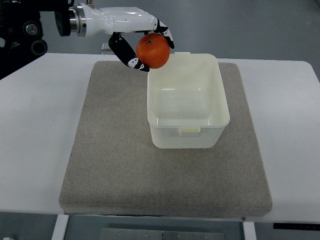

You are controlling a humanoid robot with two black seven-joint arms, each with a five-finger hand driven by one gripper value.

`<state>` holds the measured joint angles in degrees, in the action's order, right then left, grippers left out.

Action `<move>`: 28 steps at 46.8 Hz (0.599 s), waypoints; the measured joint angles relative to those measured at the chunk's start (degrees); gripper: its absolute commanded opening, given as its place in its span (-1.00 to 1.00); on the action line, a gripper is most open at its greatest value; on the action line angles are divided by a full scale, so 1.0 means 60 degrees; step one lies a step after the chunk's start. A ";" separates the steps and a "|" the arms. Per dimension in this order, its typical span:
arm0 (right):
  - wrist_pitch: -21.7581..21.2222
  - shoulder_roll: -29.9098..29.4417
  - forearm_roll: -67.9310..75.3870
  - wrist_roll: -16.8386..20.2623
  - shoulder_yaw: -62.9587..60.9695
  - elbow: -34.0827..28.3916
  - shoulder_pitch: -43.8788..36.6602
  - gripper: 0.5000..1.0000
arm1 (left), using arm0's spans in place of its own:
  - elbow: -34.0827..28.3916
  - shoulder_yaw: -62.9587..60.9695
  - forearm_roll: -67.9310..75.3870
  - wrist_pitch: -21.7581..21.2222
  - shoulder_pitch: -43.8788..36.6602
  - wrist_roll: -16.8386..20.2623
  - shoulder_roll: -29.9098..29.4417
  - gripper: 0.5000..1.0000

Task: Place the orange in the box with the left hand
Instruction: 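Lift the tangerine with the left hand and carry it over the white box, then lower the tangerine into the box and open the left hand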

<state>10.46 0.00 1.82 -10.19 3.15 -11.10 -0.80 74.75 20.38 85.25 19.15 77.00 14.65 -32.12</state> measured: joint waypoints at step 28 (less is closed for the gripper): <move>0.0000 0.0000 0.0001 0.0001 0.0002 -0.0005 0.0002 0.70 | -0.1843 -0.0467 0.2192 -0.0014 -0.0188 -0.0701 0.2831 0.12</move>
<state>10.46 0.00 1.83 -10.19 3.17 -11.13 -0.79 63.69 17.58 98.40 19.06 75.87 10.44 -15.13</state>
